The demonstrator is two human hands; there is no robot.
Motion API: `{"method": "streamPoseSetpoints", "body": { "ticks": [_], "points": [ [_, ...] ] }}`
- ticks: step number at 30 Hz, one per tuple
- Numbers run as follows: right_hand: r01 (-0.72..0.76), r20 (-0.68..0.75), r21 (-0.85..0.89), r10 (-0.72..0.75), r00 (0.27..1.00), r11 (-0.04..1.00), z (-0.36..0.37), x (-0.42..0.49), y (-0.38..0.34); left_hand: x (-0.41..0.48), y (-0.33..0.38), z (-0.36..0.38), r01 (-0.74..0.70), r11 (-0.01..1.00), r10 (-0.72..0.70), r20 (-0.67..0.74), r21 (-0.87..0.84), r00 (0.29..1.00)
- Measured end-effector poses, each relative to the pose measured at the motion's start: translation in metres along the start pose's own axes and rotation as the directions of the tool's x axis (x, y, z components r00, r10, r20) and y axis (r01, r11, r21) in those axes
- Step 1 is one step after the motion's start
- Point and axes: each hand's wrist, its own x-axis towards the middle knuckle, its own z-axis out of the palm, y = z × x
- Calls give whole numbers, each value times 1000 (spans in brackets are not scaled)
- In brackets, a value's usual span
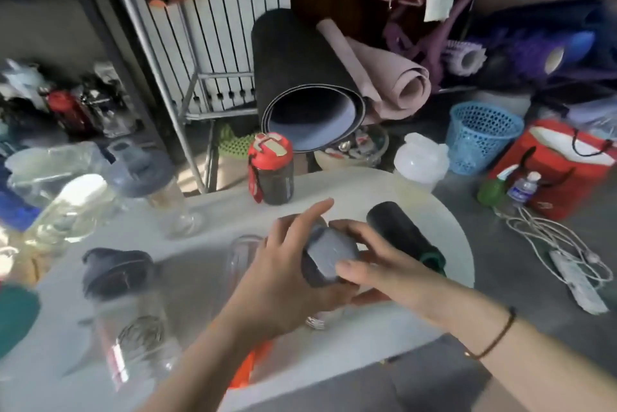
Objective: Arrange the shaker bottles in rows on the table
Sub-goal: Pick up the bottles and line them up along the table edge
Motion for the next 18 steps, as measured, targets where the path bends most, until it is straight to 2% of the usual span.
{"method": "streamPoseSetpoints", "body": {
  "ticks": [2,6,11,14,18],
  "points": [
    [-48,-31,16,48,998,999,4,0,1,-2,-3,2,30,1000,-30,-31,0,999],
    [-10,-91,-9,9,996,1000,14,-12,-3,-7,0,6,8,999,-11,-72,-42,997],
    [-12,-113,-97,1,994,995,6,-30,-1,-6,11,1,81,991,-82,-14,-103,997],
    [15,-120,-154,-34,992,988,-13,-38,3,2,15,-8,122,984,-113,80,-131,990],
    [53,-150,-85,-66,986,995,-44,-49,10,2,4,-19,172,947,-129,169,-272,977]
  ]
}}
